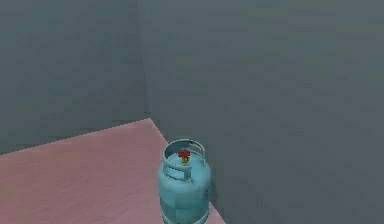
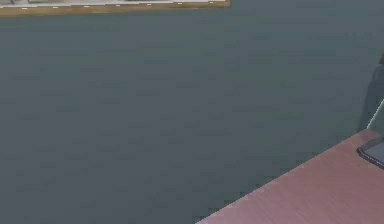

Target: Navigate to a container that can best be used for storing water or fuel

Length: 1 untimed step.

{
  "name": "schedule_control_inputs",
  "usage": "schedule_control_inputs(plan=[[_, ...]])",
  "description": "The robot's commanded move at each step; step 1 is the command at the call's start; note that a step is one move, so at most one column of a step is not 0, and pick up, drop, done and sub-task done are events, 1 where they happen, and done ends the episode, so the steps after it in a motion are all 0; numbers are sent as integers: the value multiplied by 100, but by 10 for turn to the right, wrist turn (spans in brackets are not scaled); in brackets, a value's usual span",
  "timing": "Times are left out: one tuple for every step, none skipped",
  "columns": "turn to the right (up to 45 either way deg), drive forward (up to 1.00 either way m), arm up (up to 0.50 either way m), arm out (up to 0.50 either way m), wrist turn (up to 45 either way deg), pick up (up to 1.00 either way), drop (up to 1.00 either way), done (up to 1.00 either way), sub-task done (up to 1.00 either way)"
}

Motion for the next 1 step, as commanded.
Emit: schedule_control_inputs(plan=[[0,0,0,0,0,0,0,100,0]])
